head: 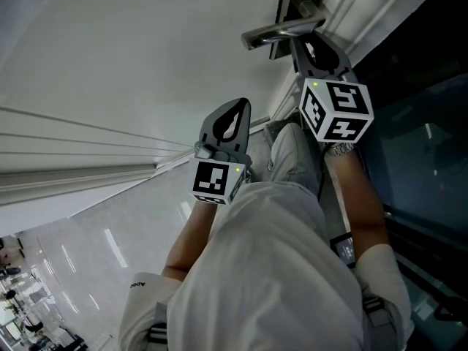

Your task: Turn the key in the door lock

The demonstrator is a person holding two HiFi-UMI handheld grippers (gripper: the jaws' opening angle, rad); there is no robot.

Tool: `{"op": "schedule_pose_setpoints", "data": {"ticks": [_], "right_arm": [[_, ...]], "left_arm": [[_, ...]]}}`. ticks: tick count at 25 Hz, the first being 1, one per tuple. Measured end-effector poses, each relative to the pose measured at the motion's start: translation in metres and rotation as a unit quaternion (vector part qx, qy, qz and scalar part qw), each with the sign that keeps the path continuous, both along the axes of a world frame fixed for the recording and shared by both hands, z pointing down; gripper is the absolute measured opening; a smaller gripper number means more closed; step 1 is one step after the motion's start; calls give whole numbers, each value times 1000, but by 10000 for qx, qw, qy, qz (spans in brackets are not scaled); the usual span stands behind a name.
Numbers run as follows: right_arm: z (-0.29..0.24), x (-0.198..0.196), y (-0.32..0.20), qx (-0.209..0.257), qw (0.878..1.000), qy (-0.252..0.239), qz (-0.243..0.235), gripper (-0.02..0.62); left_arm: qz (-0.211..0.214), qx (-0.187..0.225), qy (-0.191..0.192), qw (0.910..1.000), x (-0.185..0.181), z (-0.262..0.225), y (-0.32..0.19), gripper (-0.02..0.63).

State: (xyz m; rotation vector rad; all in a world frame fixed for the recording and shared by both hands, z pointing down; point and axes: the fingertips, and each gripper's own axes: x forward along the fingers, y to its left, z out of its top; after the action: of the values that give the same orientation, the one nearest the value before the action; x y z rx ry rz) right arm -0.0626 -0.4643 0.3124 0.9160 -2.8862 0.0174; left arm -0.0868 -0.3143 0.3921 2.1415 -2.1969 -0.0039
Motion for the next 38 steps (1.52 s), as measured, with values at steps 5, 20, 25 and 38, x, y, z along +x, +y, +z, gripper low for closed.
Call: {"op": "schedule_pose_setpoints", "data": {"ticks": [5, 20, 25, 38], "right_arm": [[-3, 0, 1, 22, 9998, -141, 115, 8], [-1, 5, -5, -1603, 9781, -1323, -69, 8], [3, 7, -9, -2454, 9515, -1846, -166, 8], [8, 9, -12, -4059, 8620, -3021, -300, 9]], "left_arm": [[-76, -73, -14, 9999, -4, 2, 3, 8], [-112, 9, -2, 9999, -2, -2, 4, 9], [-103, 30, 11, 9999, 0, -3, 3, 9], [-69, 14, -18, 10000, 5, -3, 1, 8]]}}
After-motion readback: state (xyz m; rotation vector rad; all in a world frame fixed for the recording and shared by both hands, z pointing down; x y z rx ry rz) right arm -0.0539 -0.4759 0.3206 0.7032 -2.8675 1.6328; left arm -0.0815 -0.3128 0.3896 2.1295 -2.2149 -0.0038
